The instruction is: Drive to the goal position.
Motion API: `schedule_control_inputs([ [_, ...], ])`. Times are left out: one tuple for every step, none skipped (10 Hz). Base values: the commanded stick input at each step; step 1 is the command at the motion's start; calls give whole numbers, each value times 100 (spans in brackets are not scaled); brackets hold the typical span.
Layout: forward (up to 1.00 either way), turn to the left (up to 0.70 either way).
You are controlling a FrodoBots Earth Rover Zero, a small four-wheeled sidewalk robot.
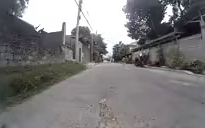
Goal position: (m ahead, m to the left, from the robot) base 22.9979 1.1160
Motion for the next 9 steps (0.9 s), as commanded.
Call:
schedule_control_inputs([
  [100, 7],
  [100, 0],
  [100, -33],
  [100, -33],
  [100, -11],
  [100, 7],
  [100, 7],
  [100, 7],
  [100, 7],
])
